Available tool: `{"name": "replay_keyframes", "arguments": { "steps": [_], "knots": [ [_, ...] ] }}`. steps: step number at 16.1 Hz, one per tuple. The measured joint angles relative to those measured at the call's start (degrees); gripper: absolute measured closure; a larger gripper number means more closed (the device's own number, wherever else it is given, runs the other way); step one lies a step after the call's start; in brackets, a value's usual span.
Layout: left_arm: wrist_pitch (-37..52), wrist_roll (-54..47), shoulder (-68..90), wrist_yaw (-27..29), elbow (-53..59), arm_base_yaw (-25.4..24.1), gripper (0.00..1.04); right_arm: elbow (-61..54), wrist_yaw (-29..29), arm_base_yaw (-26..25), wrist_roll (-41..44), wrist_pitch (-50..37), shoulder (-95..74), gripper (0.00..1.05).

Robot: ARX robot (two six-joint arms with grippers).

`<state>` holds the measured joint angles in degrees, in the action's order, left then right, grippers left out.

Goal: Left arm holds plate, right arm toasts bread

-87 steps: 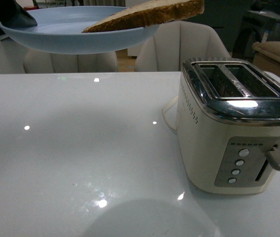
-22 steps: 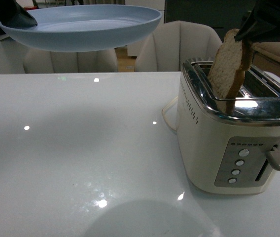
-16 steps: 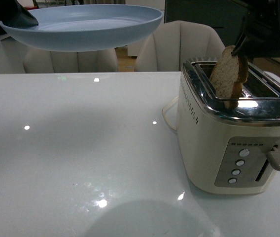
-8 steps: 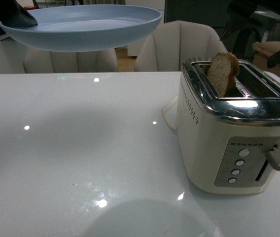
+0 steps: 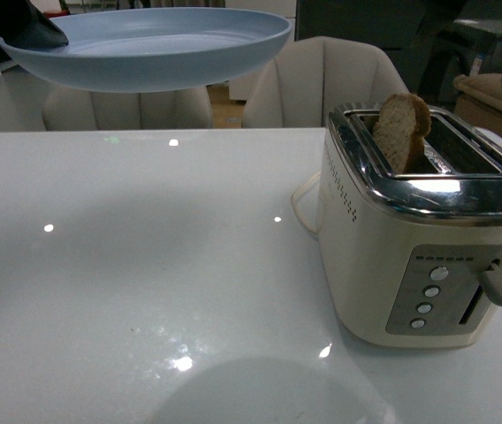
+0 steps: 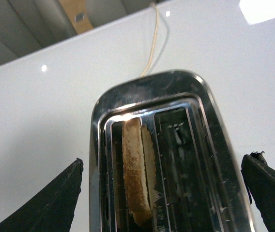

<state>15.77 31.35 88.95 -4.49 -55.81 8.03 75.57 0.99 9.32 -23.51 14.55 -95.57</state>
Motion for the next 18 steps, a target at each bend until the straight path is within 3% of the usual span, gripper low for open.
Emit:
{"name": "replay_keyframes", "arguments": {
  "steps": [4, 8, 12, 13, 15, 18],
  "knots": [
    [0.0, 0.0, 0.0, 0.0, 0.0, 0.0, 1.02, -12.3, 12.2, 0.0, 10.3, -13.2, 13.3, 0.06],
    [0.0, 0.0, 0.0, 0.0, 0.0, 0.0, 1.02, -26.8, 17.3, -2.7, 21.4, -21.9, 26.8, 0.06],
    [0.0, 0.0, 0.0, 0.0, 0.0, 0.0, 1.02, -31.1, 14.3, -7.9, 24.1, -21.7, 32.4, 0.06],
    [0.0, 0.0, 0.0, 0.0, 0.0, 0.0, 1.02, -32.6, 11.6, -8.7, 24.2, -26.1, 32.8, 0.09],
    [0.0, 0.0, 0.0, 0.0, 0.0, 0.0, 1.02, -42.4, 0.4, -9.3, 24.1, -39.0, 38.2, 0.31],
    [0.1, 0.0, 0.0, 0.0, 0.0, 0.0, 1.02, -54.1, -0.9, -9.3, 24.0, -38.4, 48.8, 0.66]
  ]
}}
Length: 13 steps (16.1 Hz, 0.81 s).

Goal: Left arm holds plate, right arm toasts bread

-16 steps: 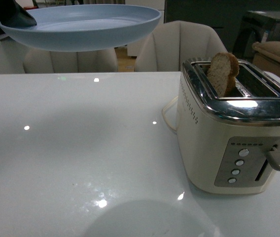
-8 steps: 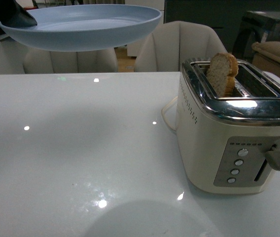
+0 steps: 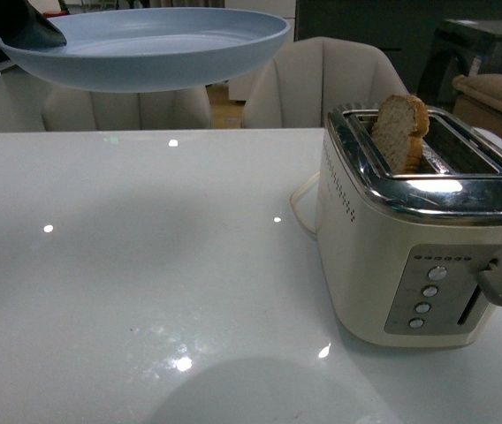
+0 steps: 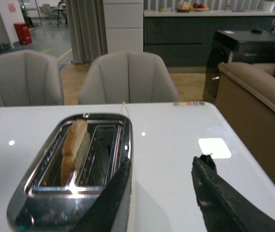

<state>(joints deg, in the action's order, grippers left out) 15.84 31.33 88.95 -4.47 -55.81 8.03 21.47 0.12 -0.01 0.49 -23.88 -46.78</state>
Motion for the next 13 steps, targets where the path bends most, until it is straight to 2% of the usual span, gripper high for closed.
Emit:
{"name": "replay_keyframes", "arguments": {
  "steps": [1, 3, 5, 13],
  "knots": [
    [0.0, 0.0, 0.0, 0.0, 0.0, 0.0, 1.02, -2.6, 0.0, 0.0, 0.0, 2.2, 3.6, 0.75],
    [0.0, 0.0, 0.0, 0.0, 0.0, 0.0, 1.02, -8.1, 0.0, 0.0, 0.0, 9.5, 16.5, 1.01],
    [0.0, 0.0, 0.0, 0.0, 0.0, 0.0, 1.02, -11.6, 0.0, 0.0, -0.1, 12.0, 25.3, 1.03],
    [0.0, 0.0, 0.0, 0.0, 0.0, 0.0, 1.02, -18.0, 0.0, 0.0, -0.1, 14.4, 33.6, 1.03]
  ]
}}
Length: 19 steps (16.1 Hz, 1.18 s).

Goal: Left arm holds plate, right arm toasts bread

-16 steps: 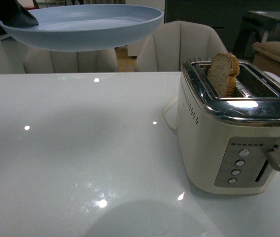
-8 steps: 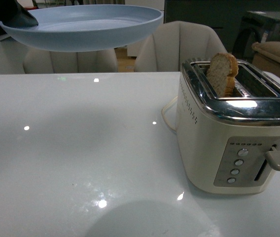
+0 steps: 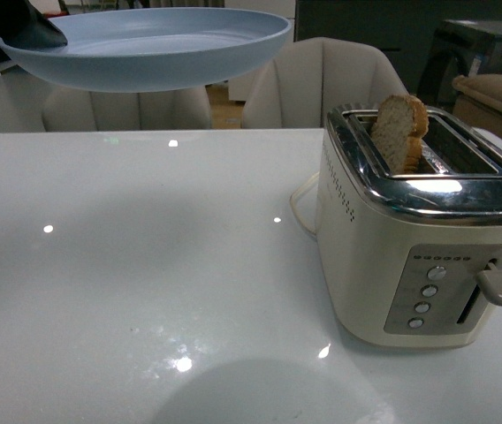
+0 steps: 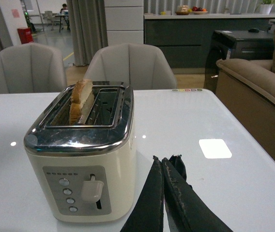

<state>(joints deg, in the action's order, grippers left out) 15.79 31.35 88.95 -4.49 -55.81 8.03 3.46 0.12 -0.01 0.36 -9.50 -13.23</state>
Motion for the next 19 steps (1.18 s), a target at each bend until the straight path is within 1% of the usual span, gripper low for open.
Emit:
{"name": "replay_keyframes", "arguments": {
  "steps": [3, 5, 6, 12, 13, 15, 16, 17, 19],
  "knots": [
    [0.0, 0.0, 0.0, 0.0, 0.0, 0.0, 1.02, -0.7, 0.0, 0.0, 0.0, 1.1, 2.4, 1.03],
    [0.0, 0.0, 0.0, 0.0, 0.0, 0.0, 1.02, -2.8, -0.1, 0.0, -0.1, 10.3, 12.0, 1.03],
    [0.0, 0.0, 0.0, 0.1, 0.0, 0.0, 1.02, -2.7, -0.1, 0.0, -0.2, 8.9, 12.9, 1.03],
    [0.0, 0.1, 0.0, 0.0, 0.0, 0.0, 1.02, -2.8, -0.1, 0.0, -0.3, 9.7, 13.0, 1.03],
    [0.0, 0.1, 0.0, 0.0, 0.0, 0.0, 1.02, -2.8, -0.2, 0.0, -0.3, 9.7, 13.0, 1.0],
    [0.0, 0.1, 0.0, 0.0, 0.0, 0.0, 1.02, -2.8, -0.2, 0.0, -0.3, 9.7, 13.0, 0.69],
    [0.0, 0.1, 0.0, 0.0, 0.0, 0.0, 1.02, -2.8, -0.1, 0.0, -0.3, 9.7, 13.0, 0.55],
    [0.0, 0.1, 0.0, 0.0, 0.0, 0.0, 1.02, -2.8, -0.1, 0.0, -0.3, 9.7, 13.0, 0.38],
    [0.0, 0.1, 0.0, 0.0, 0.0, 0.0, 1.02, -2.8, -0.1, 0.0, -0.3, 9.7, 13.0, 0.15]
  ]
}}
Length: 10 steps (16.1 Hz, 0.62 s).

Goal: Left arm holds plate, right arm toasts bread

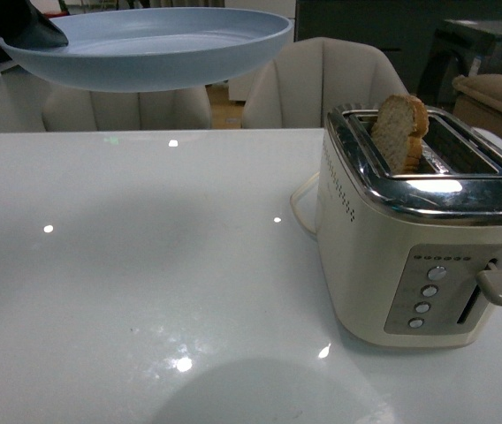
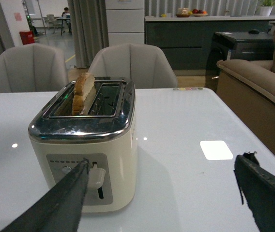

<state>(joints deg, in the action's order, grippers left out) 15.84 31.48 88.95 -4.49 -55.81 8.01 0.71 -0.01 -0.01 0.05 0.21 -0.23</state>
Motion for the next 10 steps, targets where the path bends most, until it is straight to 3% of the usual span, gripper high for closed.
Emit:
{"name": "replay_keyframes", "arguments": {
  "steps": [1, 4, 6, 10],
  "knots": [
    [0.0, 0.0, 0.0, 0.0, 0.0, 0.0, 1.02, 0.0, 0.0, 0.0, 0.0, 0.0, 0.0, 0.04],
    [-0.4, -0.3, 0.0, -0.2, 0.0, 0.0, 1.02, 0.0, 0.0, 0.0, 0.0, 0.0, 0.0, 0.06],
    [-6.7, -5.9, -0.3, -2.6, -1.1, -0.4, 1.02, 0.0, 0.0, 0.0, 0.0, 0.0, 0.0, 0.06],
    [-7.6, -11.0, -2.8, -6.3, -1.3, -1.6, 1.02, 0.0, 0.0, 0.0, 0.0, 0.0, 0.0, 0.06]
  ]
}}
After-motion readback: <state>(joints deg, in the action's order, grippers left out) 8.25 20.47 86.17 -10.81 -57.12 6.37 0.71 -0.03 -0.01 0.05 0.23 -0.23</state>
